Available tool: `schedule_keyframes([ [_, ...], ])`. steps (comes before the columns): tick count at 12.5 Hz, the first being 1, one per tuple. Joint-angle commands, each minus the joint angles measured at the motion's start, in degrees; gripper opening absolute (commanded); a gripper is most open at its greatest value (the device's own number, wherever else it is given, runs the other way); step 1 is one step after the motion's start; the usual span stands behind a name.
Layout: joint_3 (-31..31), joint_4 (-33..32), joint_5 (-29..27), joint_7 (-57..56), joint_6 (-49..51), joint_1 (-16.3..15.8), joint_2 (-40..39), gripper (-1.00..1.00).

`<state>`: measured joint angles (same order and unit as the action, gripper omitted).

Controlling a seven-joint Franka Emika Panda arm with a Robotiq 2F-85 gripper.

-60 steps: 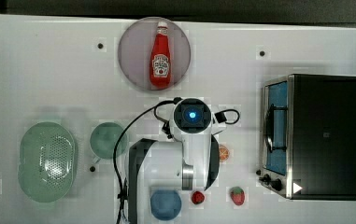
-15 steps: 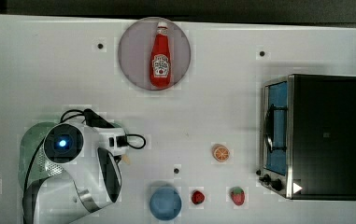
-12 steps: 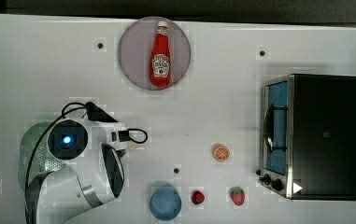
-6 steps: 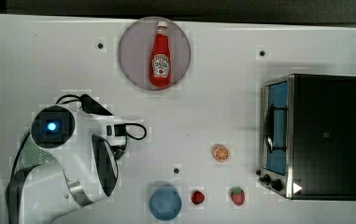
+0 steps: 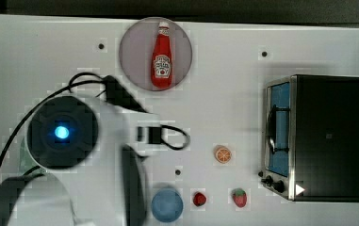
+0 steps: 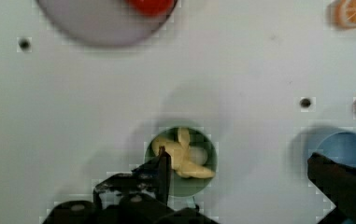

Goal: Pick Banana and place it in mug.

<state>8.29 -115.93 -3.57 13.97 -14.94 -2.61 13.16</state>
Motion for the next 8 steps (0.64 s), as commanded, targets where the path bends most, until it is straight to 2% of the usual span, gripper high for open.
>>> schedule_keyframes([
  [1, -6.68, 4.11, 1.73, -5.89, 6.89, 1.45, -0.55, 1.0],
  [3, -9.77, 7.09, 5.68, -7.21, 10.96, 1.51, -0.29, 1.0],
  [8, -11.53, 8.23, 6.19, -7.18, 13.58, 1.5, -0.34, 1.0],
])
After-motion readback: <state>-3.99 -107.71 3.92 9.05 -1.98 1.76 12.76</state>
